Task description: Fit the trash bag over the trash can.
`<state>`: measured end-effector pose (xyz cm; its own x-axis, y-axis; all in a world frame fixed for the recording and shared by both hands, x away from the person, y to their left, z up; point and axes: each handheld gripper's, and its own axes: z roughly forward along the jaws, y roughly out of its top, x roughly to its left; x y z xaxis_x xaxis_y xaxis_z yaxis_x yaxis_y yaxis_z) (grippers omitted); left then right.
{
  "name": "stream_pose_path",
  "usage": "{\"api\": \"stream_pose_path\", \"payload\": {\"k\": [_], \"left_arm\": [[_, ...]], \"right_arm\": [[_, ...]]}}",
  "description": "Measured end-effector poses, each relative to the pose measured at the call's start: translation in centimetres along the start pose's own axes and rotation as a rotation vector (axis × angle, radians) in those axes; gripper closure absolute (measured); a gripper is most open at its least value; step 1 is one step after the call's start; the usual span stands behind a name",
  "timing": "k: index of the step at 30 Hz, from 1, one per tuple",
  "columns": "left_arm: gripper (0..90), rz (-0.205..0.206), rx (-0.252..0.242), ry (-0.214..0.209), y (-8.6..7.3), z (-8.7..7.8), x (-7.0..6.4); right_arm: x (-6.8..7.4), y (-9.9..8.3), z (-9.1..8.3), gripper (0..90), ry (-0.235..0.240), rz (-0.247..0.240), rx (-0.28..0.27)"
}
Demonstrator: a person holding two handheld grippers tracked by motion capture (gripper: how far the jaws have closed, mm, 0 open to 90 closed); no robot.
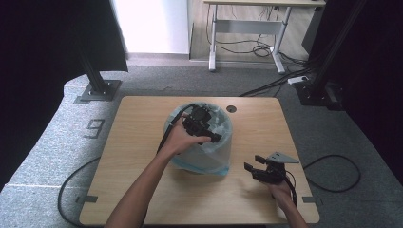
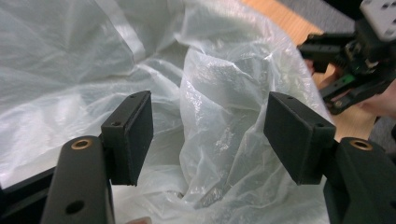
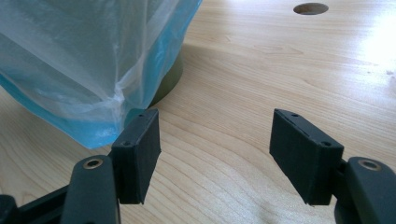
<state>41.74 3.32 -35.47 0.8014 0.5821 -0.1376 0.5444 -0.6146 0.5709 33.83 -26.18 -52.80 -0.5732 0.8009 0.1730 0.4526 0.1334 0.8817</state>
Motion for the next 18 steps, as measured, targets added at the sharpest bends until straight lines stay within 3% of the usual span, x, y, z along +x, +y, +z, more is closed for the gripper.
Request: {"api": "stream_pose_path", "payload": {"k": [11, 18], "left_arm": [[32.7, -0.029, 0.102, 0.001, 0.9, 1.6, 0.3], [32.6, -0.040, 0.108, -0.001, 1.1, 1.7, 0.5]], "right_arm": [[-0.3, -0.1, 0.0, 32.7, -0.003, 0.010, 0.003], [-0.4, -0.1, -0.1, 32.7, -0.003, 0.011, 0.004]]}}
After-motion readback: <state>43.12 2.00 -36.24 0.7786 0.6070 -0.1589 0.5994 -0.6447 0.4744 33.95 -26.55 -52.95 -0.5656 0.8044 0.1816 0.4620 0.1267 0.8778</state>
